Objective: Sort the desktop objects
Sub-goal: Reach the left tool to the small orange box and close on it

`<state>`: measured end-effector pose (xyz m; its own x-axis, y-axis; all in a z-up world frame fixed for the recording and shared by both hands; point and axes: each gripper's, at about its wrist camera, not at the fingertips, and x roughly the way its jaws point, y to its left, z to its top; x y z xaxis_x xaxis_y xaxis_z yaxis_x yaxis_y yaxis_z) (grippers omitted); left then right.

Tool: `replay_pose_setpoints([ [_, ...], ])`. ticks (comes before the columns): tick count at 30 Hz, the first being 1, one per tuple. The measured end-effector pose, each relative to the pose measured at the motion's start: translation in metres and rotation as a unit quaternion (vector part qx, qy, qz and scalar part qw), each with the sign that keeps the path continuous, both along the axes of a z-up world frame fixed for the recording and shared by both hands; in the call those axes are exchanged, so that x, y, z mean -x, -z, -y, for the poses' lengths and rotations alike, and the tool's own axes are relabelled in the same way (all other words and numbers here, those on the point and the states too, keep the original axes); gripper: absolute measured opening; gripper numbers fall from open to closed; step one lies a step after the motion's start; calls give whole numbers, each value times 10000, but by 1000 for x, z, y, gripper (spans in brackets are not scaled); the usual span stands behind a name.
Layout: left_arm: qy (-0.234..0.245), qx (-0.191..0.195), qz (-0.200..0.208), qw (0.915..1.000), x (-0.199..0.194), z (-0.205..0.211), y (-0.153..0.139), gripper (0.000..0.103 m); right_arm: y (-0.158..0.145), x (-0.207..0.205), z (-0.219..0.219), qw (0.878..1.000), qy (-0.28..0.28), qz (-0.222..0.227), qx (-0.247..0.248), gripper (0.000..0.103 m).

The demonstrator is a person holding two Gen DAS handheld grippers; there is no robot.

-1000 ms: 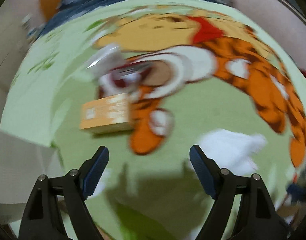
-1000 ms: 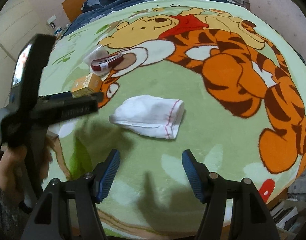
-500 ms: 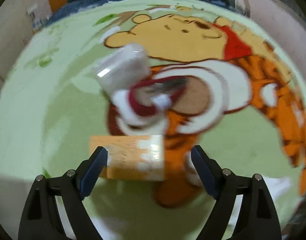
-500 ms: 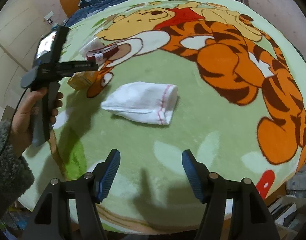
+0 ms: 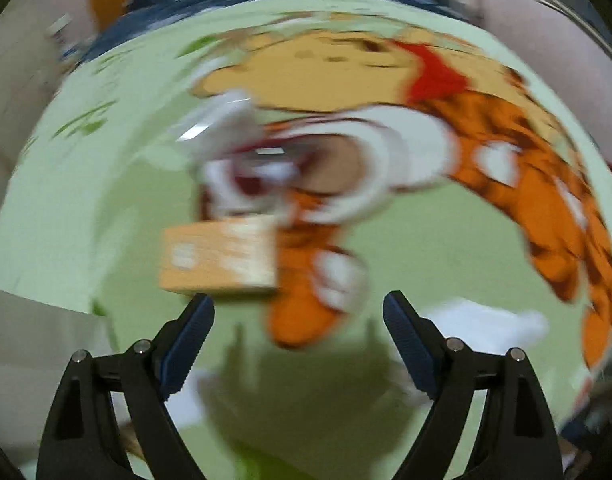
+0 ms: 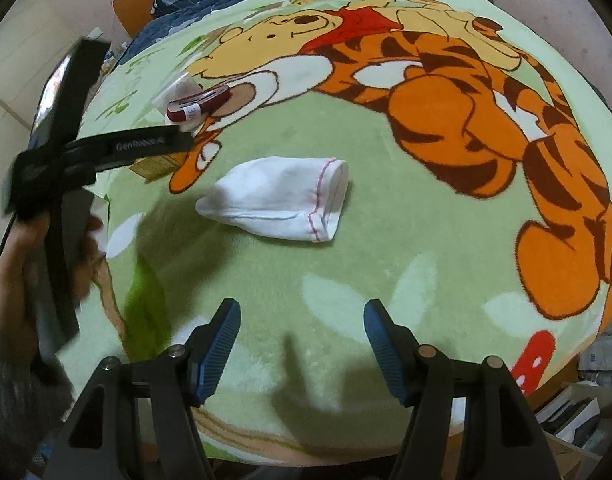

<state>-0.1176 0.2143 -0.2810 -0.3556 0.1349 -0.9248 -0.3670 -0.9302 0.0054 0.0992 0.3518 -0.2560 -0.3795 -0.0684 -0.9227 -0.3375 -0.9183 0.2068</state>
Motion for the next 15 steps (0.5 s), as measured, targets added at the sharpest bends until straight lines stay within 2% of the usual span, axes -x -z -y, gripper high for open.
replay_pose_setpoints([
  [2, -509, -5, 117, 9986, 21, 23, 9, 88, 1, 3, 2, 10000, -1, -19, 33, 66],
  [5, -760, -426, 499, 9950, 44, 42, 27, 88, 0, 19, 8, 9998, -153, -110, 1, 66],
  [7, -646, -549, 537, 9950, 54, 40, 35, 90, -3, 32, 13, 9995, -265, -197, -26, 66],
  [11, -309, -546, 739, 9953, 63, 26, 51, 93, -11, 50, 17, 9984, -367, -418, -77, 66],
  [15, -267, -1173, 1032, 9874, 31, 13, 40, 93, -7, 53, 17, 9988, -286, -398, 17, 66],
])
